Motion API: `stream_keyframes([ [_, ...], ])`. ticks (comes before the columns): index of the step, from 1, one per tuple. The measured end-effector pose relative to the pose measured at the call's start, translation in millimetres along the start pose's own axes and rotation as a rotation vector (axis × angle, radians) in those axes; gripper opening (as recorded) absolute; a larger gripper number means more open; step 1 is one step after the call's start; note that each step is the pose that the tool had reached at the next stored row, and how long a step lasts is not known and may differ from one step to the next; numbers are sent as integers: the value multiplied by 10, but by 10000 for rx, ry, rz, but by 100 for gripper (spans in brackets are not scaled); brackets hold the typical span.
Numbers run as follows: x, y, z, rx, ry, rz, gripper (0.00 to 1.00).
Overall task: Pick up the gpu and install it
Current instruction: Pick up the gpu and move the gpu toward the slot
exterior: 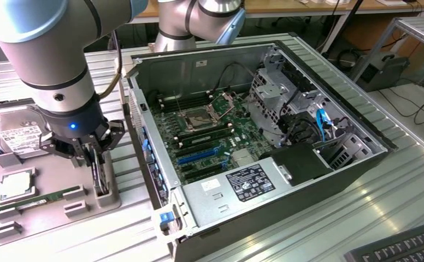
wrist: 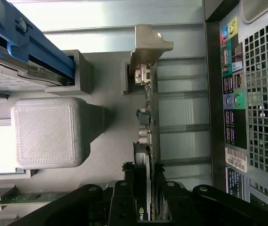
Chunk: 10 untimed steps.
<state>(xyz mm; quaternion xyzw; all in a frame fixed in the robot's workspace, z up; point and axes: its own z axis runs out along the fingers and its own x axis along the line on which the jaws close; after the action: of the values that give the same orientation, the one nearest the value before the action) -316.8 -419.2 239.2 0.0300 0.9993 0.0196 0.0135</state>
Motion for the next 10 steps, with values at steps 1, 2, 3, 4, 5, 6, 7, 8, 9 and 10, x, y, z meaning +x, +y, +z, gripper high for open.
stream_keyframes([
  [1, 0, 0, 0, 0, 0, -1, 27],
  [2, 0, 0, 0, 0, 0, -1, 27],
  [3, 0, 0, 0, 0, 1, 0, 27],
  [4, 0, 0, 0, 0, 0, -1, 27],
  [5, 0, 0, 0, 0, 0, -1, 27],
  [6, 0, 0, -2, -2, -2, -1, 27],
  [7, -1, 1, -10, -4, -3, -1, 27],
  [8, -1, 1, -25, -2, -2, -2, 27],
  [9, -1, 2, -44, -1, 0, -6, 27],
  [10, -2, 2, -63, -2, 0, -12, 27],
])
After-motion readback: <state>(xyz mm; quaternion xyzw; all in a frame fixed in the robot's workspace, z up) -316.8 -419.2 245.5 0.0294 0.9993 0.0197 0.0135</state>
